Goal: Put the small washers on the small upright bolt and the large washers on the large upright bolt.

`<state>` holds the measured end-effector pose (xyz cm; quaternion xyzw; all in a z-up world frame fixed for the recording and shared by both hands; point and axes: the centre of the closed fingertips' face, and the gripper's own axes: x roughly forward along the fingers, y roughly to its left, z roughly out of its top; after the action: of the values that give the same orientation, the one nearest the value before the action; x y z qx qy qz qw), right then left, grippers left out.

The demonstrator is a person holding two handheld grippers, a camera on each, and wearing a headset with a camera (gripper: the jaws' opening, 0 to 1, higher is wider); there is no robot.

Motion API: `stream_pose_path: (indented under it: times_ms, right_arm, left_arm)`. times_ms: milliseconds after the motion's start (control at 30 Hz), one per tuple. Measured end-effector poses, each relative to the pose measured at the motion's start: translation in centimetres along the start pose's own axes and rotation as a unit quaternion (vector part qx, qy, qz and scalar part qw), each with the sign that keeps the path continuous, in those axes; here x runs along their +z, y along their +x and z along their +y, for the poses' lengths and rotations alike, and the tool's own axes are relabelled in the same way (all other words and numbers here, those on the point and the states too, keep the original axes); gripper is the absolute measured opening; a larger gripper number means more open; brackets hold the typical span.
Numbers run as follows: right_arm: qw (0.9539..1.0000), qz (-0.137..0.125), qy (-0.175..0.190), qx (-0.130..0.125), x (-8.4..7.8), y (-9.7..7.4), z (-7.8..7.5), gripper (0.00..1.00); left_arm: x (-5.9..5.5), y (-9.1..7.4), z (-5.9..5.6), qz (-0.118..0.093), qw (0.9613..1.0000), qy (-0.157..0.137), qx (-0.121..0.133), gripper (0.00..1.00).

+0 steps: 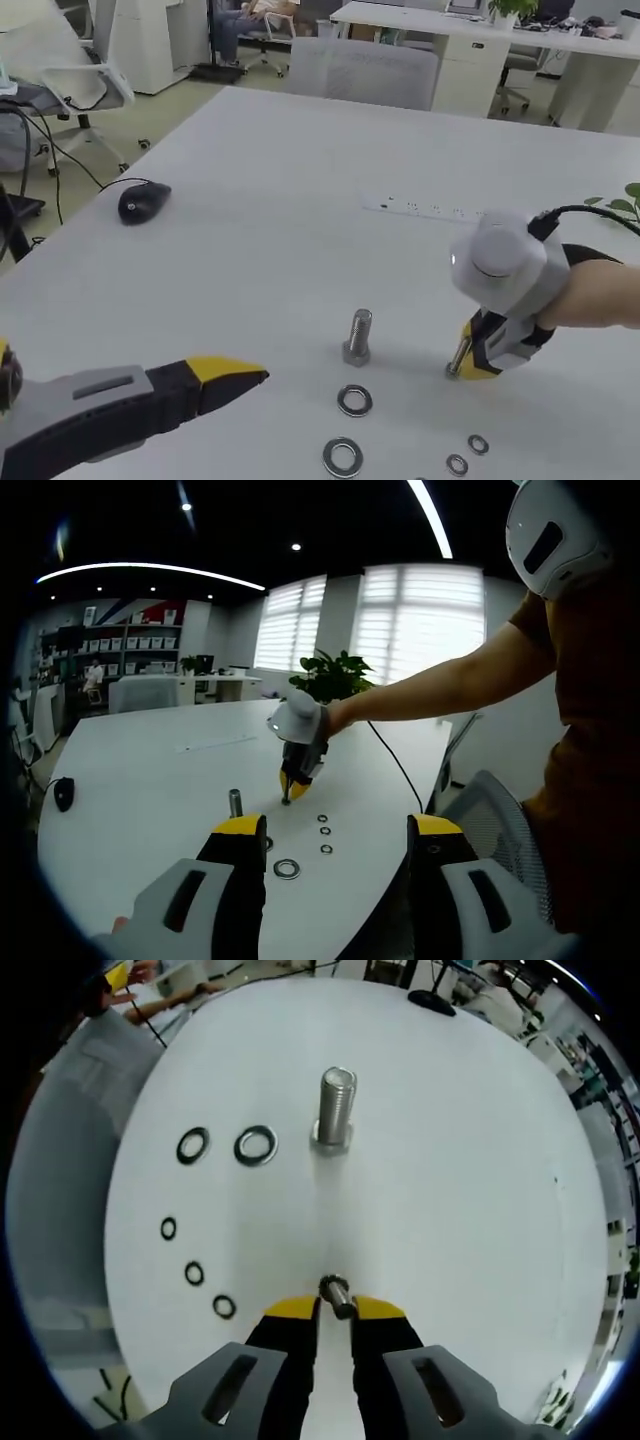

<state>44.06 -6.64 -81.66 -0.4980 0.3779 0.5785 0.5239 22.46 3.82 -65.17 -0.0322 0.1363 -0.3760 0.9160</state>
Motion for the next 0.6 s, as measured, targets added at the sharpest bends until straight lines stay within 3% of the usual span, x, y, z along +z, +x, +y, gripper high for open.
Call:
stream_pose_path:
  times_ms: [400,600]
  right_arm:
    - [0.9999,-0.006,0.013,-0.004,-0.6,-1.1,0.7,0.14]
    - [0.9997,-0.013,0.007,0.020,-0.6,-1.6,3.9,0.14]
  left_arm:
    - [0.3,0.1,0.0,-0.002,1.0000,0.004,-0.001,0.56]
    - [0.6,-0.1,-0.3,-0.008,0.9999,0.010,-0.003,0.56]
